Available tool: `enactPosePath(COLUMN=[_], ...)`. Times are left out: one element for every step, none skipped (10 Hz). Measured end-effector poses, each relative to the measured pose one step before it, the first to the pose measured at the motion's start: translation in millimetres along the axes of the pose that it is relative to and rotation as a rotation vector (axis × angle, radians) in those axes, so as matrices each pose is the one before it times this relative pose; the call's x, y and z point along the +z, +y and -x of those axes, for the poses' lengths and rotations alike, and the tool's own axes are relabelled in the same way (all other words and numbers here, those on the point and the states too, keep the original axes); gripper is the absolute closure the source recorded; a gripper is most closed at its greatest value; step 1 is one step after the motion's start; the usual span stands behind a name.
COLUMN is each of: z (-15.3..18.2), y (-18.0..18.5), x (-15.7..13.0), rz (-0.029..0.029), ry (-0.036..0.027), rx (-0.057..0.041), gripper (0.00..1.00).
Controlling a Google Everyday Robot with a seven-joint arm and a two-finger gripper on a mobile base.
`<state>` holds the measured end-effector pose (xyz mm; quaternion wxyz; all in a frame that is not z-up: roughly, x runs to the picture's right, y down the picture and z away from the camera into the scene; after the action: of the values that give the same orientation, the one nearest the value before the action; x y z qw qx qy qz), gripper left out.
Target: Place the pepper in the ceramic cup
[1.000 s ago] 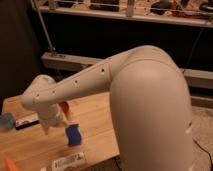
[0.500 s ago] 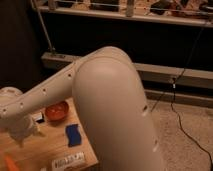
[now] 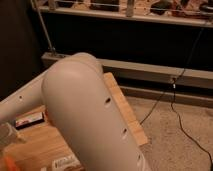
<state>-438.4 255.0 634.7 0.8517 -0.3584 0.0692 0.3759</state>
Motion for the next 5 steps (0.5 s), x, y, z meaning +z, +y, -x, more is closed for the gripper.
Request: enactPosePath(z=[5.43,3.63,2.88,1.01,0.09], y=[7.18,4.19,4.05,0.55,-0.14], x=[4.44,3.32,3.02,0.35,-0.05], rz=[0.00924,0.00682,0.00697,0.00075,-0.00042], ry=[-0.00254,-0.00083,0.00036,-0.00128,-0.00042], rx=[-0.05582,-0.04168,-0.03782,-0.00845,-0.00028], gripper=[0.35,0.35,0.35,0.35,0.35])
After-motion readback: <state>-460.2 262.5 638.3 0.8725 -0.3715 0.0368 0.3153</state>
